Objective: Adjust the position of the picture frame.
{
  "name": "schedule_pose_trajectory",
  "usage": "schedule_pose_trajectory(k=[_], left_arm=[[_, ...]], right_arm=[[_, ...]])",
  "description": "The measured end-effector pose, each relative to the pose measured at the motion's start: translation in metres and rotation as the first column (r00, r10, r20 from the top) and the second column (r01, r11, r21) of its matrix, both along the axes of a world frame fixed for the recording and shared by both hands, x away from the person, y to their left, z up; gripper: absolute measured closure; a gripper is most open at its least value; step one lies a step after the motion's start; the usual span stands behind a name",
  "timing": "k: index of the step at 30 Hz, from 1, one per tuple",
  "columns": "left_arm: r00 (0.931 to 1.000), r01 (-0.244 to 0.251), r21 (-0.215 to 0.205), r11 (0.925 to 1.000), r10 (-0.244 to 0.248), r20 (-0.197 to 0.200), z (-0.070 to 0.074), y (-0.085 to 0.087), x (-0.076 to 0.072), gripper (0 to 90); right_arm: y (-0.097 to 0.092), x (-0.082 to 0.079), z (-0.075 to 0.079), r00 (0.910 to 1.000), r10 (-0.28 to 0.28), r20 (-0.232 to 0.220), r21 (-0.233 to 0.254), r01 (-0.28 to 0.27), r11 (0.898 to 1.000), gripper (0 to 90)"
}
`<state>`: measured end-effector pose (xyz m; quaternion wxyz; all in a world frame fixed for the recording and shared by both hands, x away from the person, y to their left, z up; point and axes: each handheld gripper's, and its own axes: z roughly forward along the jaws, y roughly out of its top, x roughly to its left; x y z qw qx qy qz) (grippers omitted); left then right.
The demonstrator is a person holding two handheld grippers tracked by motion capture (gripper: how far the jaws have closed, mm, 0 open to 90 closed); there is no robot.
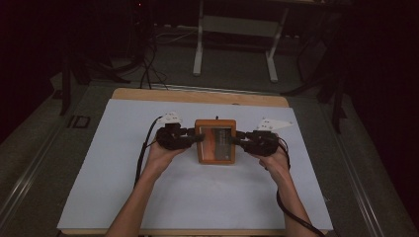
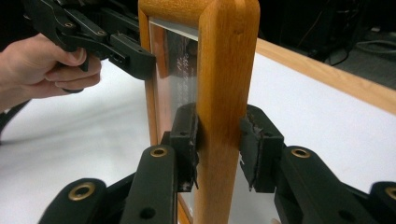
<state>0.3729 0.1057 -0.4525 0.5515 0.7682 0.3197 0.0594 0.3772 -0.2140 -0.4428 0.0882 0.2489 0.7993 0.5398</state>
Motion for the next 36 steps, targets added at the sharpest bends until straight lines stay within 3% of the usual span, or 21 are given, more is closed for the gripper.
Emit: schedule_pose_trajectory(k=[2,8,14,20,24,31,32,36], left_arm=[[0.9999,-0.002,-0.014,0.9999,0.002,-0.016,-0.001,0.005,-0.003,62.9],[0.9987,-0.014,-0.047,0.9988,0.012,-0.05,-0.004,0.015,-0.014,64.7],[0.9967,-0.032,-0.061,0.9976,0.028,-0.076,-0.008,0.022,-0.022,65.7],[0.9919,-0.065,-0.087,0.9941,0.054,-0.115,-0.015,0.03,-0.032,66.2],[0.9875,-0.086,-0.131,0.9876,0.067,-0.143,-0.019,0.035,-0.036,67.0],[0.9803,-0.12,-0.145,0.9822,0.094,-0.174,-0.021,0.039,-0.036,67.2],[0.9774,-0.127,-0.16,0.979,0.096,-0.188,-0.022,0.041,-0.036,67.2],[0.974,-0.135,-0.16,0.978,0.101,-0.203,-0.024,0.043,-0.037,67.5]], right_arm=[[0.001,-0.001,0.0,1.0,0.0,-0.005,0.003,0.0,1.0,68.4],[0.009,-0.008,-0.008,0.9965,0.003,-0.083,0.051,0.001,0.999,68.2],[0.014,-0.013,-0.016,0.9909,0.016,-0.134,0.085,-0.004,0.996,68.2],[0.02,-0.019,-0.028,0.979,0.022,-0.203,0.113,0.001,0.994,68.2],[0.024,-0.022,-0.03,0.9723,0.019,-0.233,0.112,0.008,0.994,68.2],[0.029,-0.024,-0.035,0.9592,0.008,-0.283,0.121,0.027,0.992,68.2],[0.03,-0.024,-0.035,0.9552,0.009,-0.296,0.125,0.029,0.992,68.2],[0.033,-0.024,-0.039,0.9414,0.01,-0.337,0.129,0.036,0.991,68.2]])
